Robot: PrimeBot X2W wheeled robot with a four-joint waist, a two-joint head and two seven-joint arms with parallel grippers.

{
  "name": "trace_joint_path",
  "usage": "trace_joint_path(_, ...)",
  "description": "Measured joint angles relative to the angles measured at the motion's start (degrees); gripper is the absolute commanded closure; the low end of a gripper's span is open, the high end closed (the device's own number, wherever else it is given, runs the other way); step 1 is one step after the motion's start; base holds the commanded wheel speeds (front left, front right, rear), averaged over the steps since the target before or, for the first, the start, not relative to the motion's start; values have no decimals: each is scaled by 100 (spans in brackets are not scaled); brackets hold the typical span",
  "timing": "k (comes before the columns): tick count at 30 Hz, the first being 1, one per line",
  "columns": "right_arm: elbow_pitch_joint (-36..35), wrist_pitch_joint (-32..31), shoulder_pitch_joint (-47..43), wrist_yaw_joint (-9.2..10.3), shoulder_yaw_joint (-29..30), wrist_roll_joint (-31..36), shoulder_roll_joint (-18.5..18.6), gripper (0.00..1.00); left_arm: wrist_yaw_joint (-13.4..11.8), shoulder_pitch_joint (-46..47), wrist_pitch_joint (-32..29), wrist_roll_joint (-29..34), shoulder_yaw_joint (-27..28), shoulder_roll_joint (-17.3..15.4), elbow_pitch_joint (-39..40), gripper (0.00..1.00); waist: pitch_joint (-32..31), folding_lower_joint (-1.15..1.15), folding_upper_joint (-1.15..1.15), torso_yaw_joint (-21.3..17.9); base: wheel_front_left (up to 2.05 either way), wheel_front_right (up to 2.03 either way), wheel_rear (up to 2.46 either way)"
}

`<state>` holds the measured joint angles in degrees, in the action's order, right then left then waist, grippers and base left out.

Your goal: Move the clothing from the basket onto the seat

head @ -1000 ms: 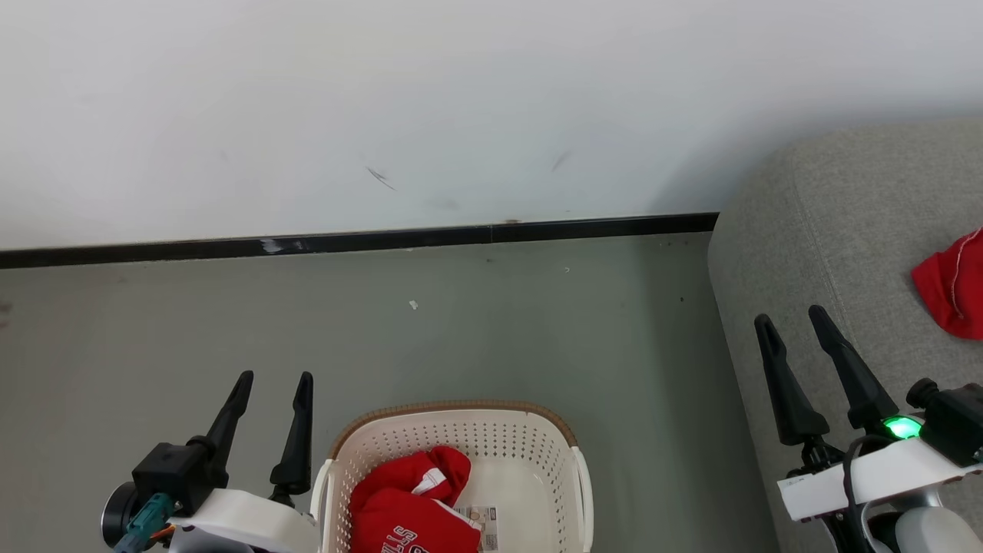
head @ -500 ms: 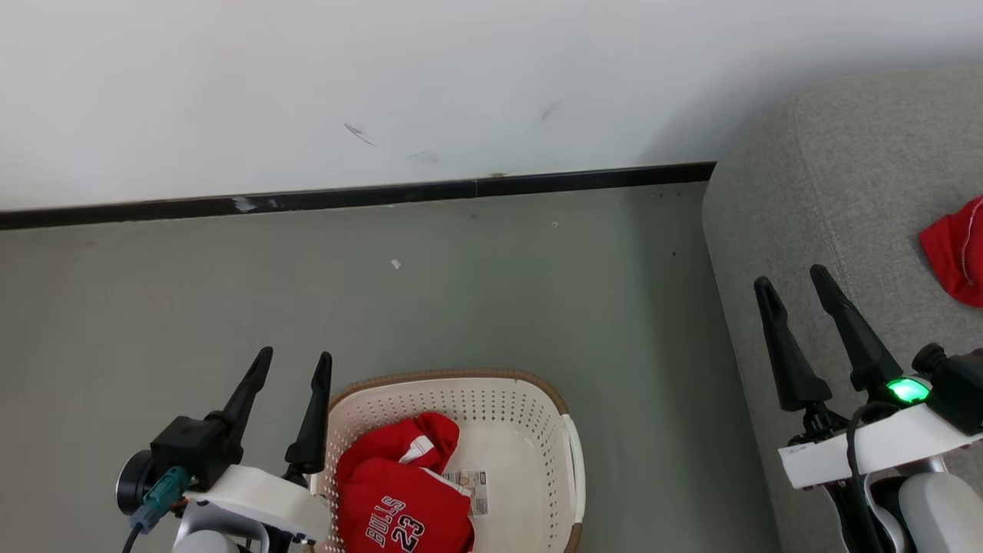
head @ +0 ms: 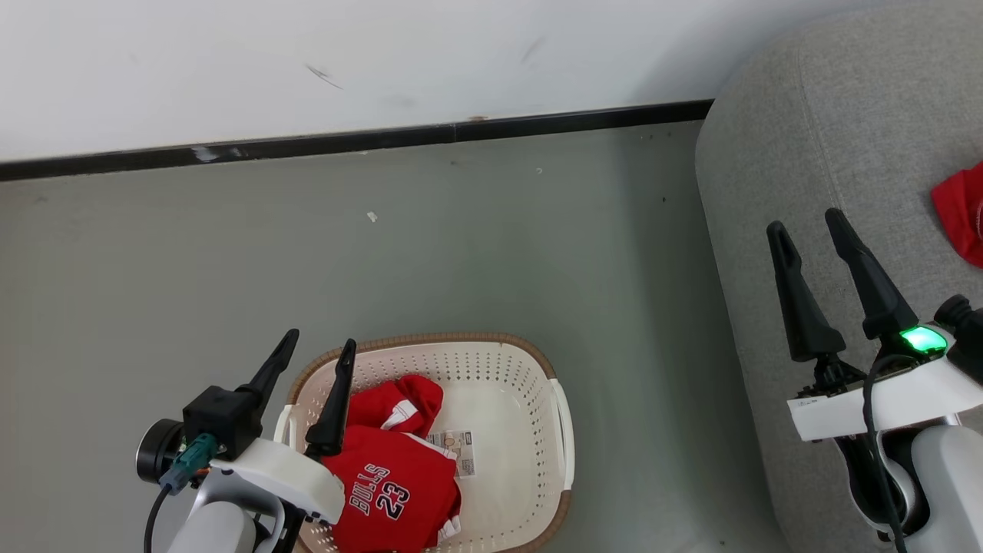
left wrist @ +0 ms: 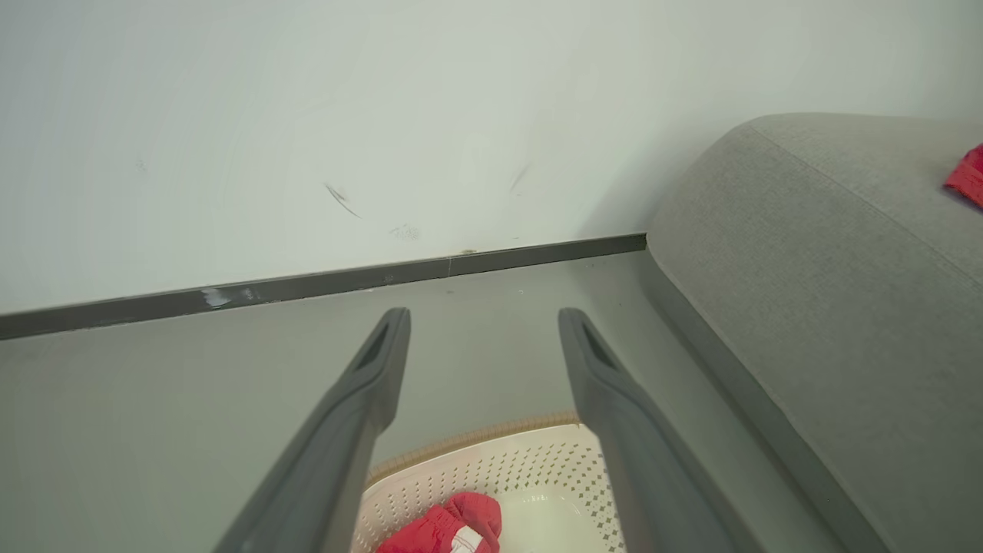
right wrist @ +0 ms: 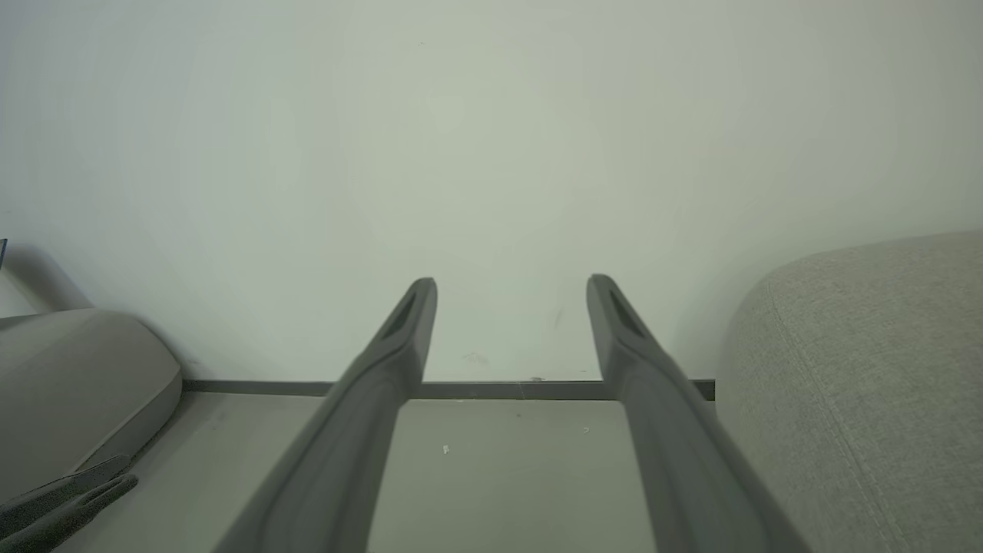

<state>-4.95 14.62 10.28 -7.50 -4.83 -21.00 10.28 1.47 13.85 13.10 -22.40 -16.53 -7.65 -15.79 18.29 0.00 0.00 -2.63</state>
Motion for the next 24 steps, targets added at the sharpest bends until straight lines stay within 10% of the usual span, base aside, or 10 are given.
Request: trace_joint_path(24,-231,0,934,0,-23,-74,66,0,231,941,-548,58,-261,21,-1557,0,1201,0,0,-424,0,0,0)
